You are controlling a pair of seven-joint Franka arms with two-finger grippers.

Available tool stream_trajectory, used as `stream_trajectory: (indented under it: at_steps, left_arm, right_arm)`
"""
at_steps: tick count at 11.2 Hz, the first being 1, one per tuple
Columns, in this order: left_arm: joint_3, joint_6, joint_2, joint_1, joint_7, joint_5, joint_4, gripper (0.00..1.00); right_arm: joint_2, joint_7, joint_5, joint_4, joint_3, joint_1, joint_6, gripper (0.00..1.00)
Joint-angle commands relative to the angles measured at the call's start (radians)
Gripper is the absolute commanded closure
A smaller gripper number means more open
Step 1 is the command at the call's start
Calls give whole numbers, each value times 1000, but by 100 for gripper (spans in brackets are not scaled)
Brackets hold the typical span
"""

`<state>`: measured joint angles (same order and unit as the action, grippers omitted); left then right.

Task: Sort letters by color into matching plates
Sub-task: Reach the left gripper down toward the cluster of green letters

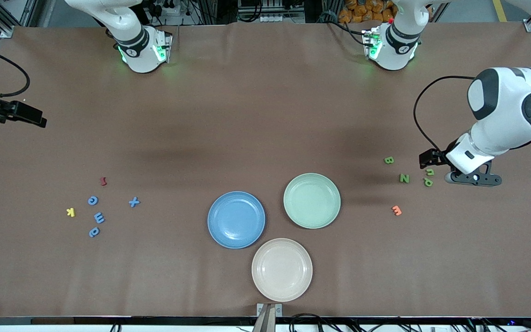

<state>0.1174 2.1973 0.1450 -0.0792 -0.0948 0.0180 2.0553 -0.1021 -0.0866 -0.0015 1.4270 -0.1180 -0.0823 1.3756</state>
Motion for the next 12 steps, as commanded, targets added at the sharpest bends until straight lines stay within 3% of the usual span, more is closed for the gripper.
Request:
stream_trajectory:
  at_steps: [1,4,7,12]
  left_arm:
    - [-48,132,33,-22,-210,13,75,0]
    - [-51,237,67,-20,-238,13,127,3]
    - [-59,326,128,-22,-331,13,143,2]
    - [-82,341,156,-28,-459,13,140,6]
  right_arm:
    - [-5,-13,-6,-8,3,16,-3,0]
    - [-18,-42,-3,-7,3,26,22,0]
    - [-24,-94,57,-3,1,53,48,0]
    - [-77,-359,106,50,1,95,166,0]
